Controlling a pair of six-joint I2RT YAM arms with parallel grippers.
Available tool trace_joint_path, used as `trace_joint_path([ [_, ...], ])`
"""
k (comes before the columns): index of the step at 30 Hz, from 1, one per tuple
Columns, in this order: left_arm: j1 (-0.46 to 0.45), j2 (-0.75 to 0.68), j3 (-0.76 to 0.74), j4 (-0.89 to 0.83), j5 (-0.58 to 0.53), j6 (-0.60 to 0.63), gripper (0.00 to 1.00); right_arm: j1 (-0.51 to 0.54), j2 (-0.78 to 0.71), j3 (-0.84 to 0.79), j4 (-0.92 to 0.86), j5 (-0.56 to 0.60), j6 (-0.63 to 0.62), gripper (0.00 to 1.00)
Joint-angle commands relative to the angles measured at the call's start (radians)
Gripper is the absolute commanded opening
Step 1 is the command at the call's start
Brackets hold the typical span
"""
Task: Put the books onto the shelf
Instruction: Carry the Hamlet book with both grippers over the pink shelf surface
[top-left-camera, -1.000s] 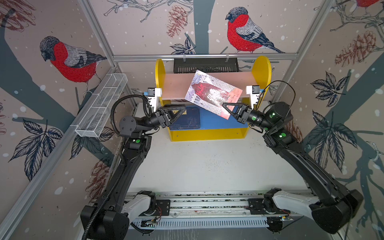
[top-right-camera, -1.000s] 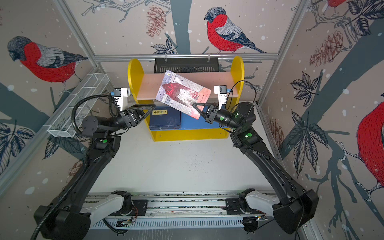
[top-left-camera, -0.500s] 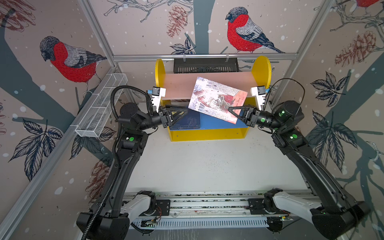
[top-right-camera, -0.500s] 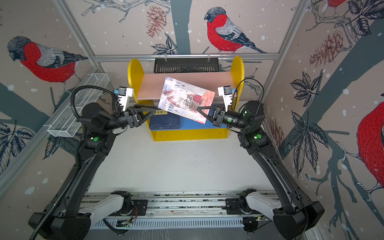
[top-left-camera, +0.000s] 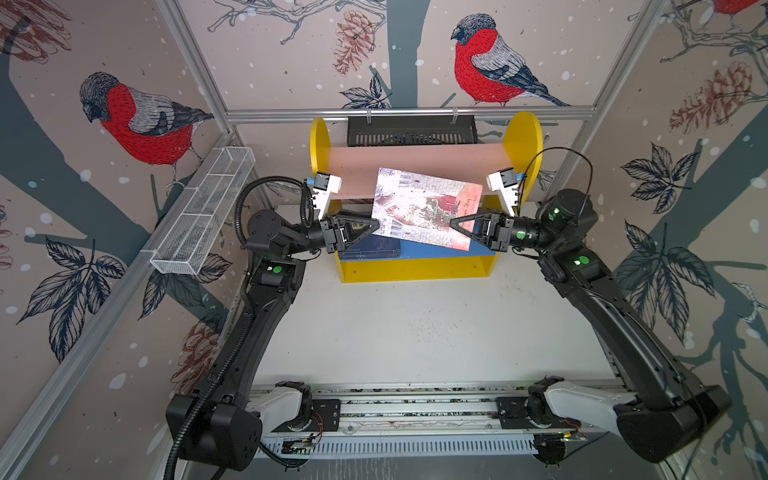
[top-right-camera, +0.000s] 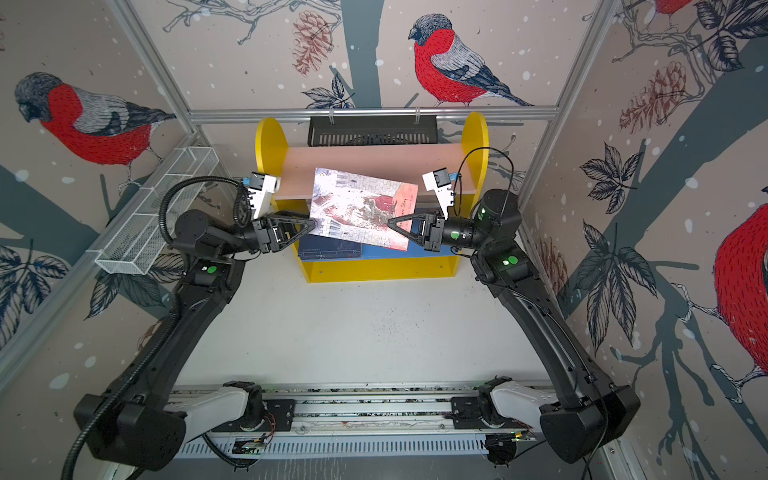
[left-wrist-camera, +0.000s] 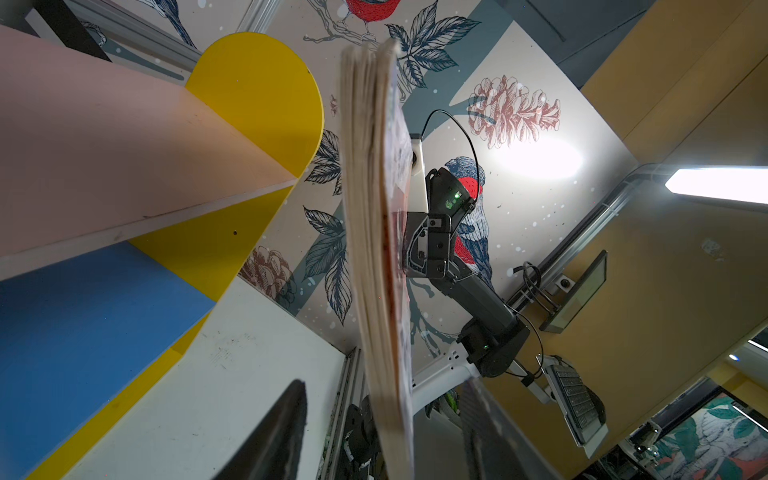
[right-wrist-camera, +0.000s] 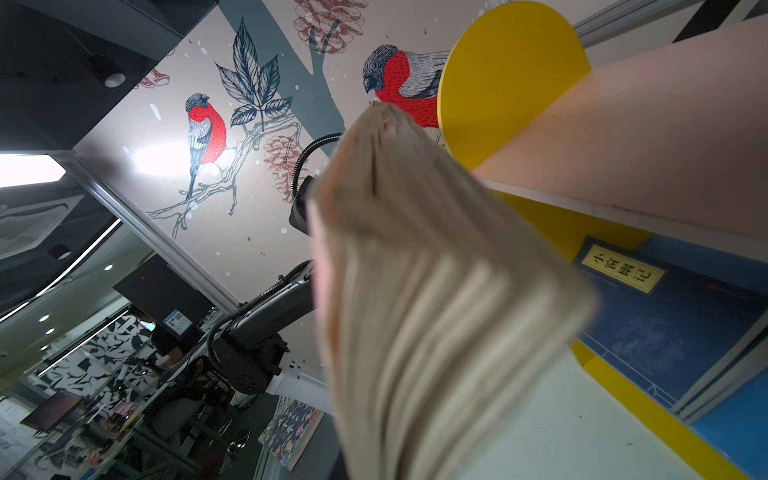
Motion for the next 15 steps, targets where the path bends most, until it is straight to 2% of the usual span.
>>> trace_joint_path([
  [1,0.0,0.023,-0.016,0.234,0.029,-0.174,0.44,0.022,0.038,0.051,-0.021,-0.049,-0.052,0.0],
  [4,0.0,0.05,-0.024,0.394,0.031,-0.305,0.22,0.032,0.101,0.095,-0.044,-0.045,-0.062,0.03],
  [6,0.0,0.064,-0.012,0.418,0.028,-0.334,0.03,0.031,0.127,0.111,-0.032,-0.036,-0.047,0.16],
  [8,0.006,0.067,0.002,0.399,0.016,-0.328,0.0,0.032,0.141,0.117,-0.009,-0.027,-0.028,0.22],
  [9,0.012,0.067,0.007,0.386,0.009,-0.321,0.0,0.031,0.145,0.117,0.002,-0.017,-0.019,0.31],
  [11,0.026,0.067,0.018,0.356,-0.005,-0.31,0.0,0.026,0.141,0.11,0.009,0.013,-0.013,0.39],
  [15,0.051,0.065,0.025,0.305,-0.026,-0.305,0.0,0.015,0.102,0.044,0.119,0.038,0.058,0.41],
])
